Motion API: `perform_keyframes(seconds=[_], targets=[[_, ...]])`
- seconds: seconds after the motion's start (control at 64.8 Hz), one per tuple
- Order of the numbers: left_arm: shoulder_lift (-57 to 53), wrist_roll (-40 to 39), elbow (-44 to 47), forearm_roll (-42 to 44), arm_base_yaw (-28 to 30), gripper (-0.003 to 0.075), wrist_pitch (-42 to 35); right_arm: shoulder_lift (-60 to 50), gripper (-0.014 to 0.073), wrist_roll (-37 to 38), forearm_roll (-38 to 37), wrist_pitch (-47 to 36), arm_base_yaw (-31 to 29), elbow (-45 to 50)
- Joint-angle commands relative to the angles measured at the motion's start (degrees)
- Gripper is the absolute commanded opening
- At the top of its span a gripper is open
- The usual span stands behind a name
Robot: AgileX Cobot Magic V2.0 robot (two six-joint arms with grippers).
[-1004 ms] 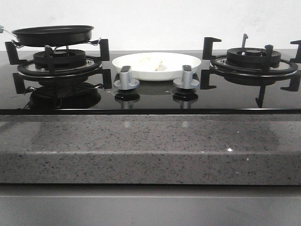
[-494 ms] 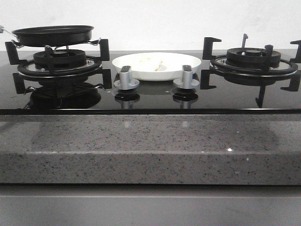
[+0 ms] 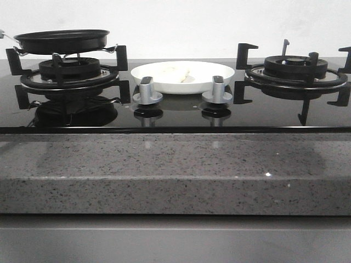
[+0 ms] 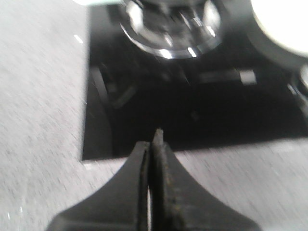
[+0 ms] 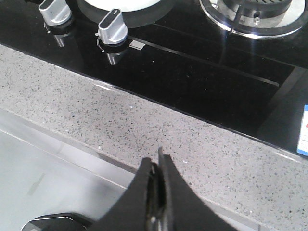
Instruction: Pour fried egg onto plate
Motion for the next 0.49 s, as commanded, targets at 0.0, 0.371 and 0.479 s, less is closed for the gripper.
perform_keyframes(seconds=[0.0,0.371,0.479], targets=[[-5.07,-0.59,4.98,-1.35,3.66,-0.0019,-12.13,0.03,-0.0069,-0.62,-0.45,-3.33,-0.02,-1.27],[-30.33,-0.59,31.35,-13.95,14.41,-0.0019,-28.86,0.03,-0.0069,-0.62,-0.45,-3.33,-0.02,-1.27],[-34.94,-0.59,35.79,-13.95,14.41,-0.0019,-31.75,0.03,-0.0069,-0.62,-0.45,-3.33,-0.02,-1.27]])
